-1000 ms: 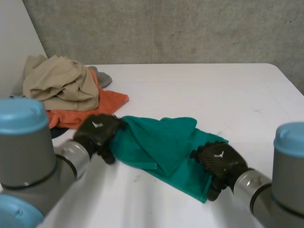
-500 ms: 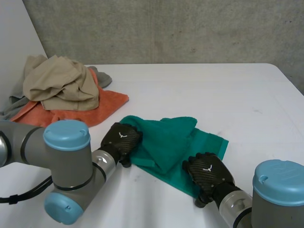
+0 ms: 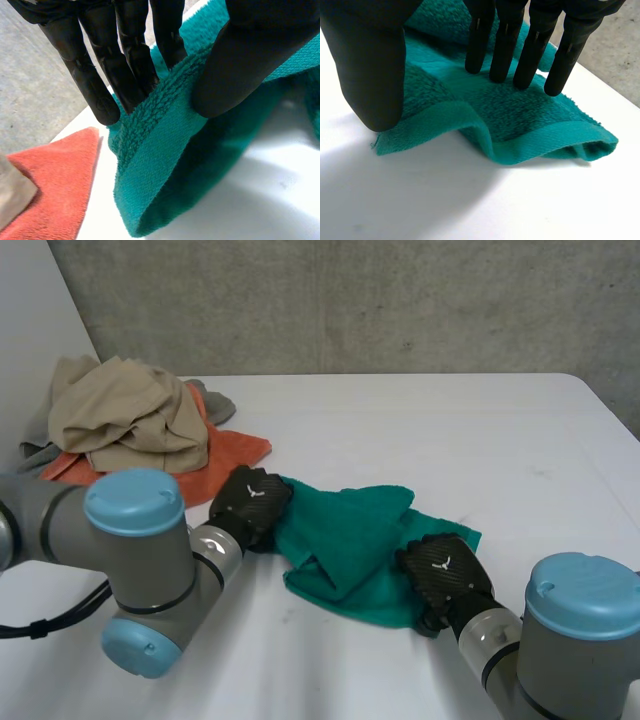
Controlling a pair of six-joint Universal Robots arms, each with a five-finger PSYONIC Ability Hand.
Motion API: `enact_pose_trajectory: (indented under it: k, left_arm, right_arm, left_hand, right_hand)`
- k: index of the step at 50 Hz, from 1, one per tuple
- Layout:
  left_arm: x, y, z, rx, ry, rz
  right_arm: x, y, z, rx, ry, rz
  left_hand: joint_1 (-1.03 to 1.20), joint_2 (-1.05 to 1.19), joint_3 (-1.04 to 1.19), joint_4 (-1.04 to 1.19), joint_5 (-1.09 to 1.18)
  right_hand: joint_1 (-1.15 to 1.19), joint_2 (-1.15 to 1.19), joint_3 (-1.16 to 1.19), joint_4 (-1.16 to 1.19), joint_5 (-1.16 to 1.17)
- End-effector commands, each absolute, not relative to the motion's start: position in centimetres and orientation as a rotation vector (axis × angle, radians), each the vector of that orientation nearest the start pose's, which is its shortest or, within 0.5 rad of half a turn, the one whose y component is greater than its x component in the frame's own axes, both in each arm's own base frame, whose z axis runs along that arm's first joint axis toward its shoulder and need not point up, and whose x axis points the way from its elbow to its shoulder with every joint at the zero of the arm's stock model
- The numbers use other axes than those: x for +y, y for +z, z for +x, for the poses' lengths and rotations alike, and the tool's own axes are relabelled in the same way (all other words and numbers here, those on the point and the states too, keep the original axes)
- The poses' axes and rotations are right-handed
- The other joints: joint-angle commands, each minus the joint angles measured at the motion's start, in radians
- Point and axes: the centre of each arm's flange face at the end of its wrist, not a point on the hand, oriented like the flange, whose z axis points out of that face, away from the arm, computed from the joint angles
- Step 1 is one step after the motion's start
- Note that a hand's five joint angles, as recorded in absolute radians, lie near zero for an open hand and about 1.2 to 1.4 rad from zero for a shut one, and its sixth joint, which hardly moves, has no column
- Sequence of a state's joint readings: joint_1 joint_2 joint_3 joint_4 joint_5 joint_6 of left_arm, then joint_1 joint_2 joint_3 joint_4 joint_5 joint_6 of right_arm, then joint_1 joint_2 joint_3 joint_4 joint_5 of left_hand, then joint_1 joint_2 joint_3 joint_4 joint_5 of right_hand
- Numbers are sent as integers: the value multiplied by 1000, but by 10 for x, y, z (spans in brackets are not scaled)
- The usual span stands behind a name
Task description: Fold the laundry.
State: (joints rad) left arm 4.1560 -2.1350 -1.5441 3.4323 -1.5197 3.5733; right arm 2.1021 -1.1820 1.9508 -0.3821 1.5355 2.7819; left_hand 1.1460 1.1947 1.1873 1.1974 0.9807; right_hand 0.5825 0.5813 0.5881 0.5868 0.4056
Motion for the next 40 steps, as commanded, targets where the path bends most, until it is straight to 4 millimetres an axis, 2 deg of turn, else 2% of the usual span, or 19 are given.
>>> enact_pose_trajectory:
  k: [1,3,6,9,10,12,14,18,19,21,22,23,26,29,30,33,35,38,40]
  left_arm:
    - [-254,165,-304,2302,-2007,1178]
    - [-254,169,-301,2320,-2000,1159]
    - [-256,176,-294,2342,-1994,1122]
    - [-255,182,-288,2361,-1994,1108]
    - [-255,187,-286,2366,-2001,1101]
    - [-254,192,-283,2374,-2007,1095]
    - [-253,204,-278,2381,-2020,1071]
    - [-247,231,-263,2425,-2035,986]
    - [-242,247,-257,2432,-2065,948]
    - [-237,266,-249,2430,-2105,903]
    - [-233,283,-240,2412,-2150,854]
    - [-232,291,-235,2406,-2174,826]
    - [-226,321,-222,2367,-2267,751]
    - [-225,337,-209,2383,-2302,667]
    - [-226,337,-207,2408,-2293,646]
    - [-233,328,-203,2519,-2227,607]
    - [-247,306,-207,2630,-2118,604]
    - [-263,286,-209,2684,-2031,594]
    - [-284,269,-212,2694,-1983,575]
  right_arm:
    - [-202,113,267,2262,-1707,-1115]
    - [-205,115,267,2259,-1724,-1110]
    - [-211,117,267,2250,-1751,-1102]
    - [-215,121,269,2236,-1778,-1097]
    - [-218,124,270,2222,-1801,-1095]
    - [-222,128,269,2219,-1824,-1089]
    - [-234,143,265,2218,-1888,-1065]
    - [-247,185,252,2217,-1993,-1030]
    - [-254,209,240,2232,-2044,-1011]
    - [-260,235,227,2249,-2089,-1000]
    - [-261,248,221,2255,-2103,-1005]
    - [-264,271,209,2271,-2122,-1012]
    - [-272,308,189,2295,-2137,-1019]
    - [-273,327,177,2324,-2107,-1021]
    - [-272,334,171,2347,-2056,-1027]
    - [-277,329,163,2415,-1910,-1021]
    - [-285,324,163,2409,-1877,-1037]
    - [-299,310,167,2431,-1836,-1060]
    - [-315,298,165,2484,-1816,-1043]
  left_hand:
    - [250,202,209,199,241]
    - [250,202,209,199,241]
    - [250,202,209,199,241]
    - [250,202,209,199,241]
    - [250,202,209,199,241]
    - [250,202,209,199,241]
    - [250,202,209,199,241]
    - [250,202,209,199,241]
    - [250,202,209,199,241]
    - [250,202,209,199,241]
    - [250,202,209,199,241]
    - [250,202,209,199,241]
    - [250,202,209,199,241]
    - [250,202,209,199,241]
    - [250,202,209,199,241]
    - [250,202,209,199,241]
    - [250,202,209,199,241]
    - [250,202,209,199,241]
    - [250,202,209,199,241]
  right_hand:
    - [106,107,100,102,108]
    - [141,142,135,137,143]
    - [317,318,311,312,319]
    - [622,623,616,617,624]
    - [812,813,806,808,814]
    - [814,815,808,809,816]
    - [814,815,808,809,816]
    - [814,815,808,809,816]
    - [814,815,808,809,816]
    - [814,815,808,809,816]
    - [814,815,808,809,816]
    - [814,815,808,809,816]
    - [814,815,808,809,816]
    - [814,815,808,809,816]
    - [814,815,808,809,816]
    - [814,815,808,809,816]
    - [814,815,808,809,816]
    - [814,815,808,809,816]
    - [814,815,808,809,816]
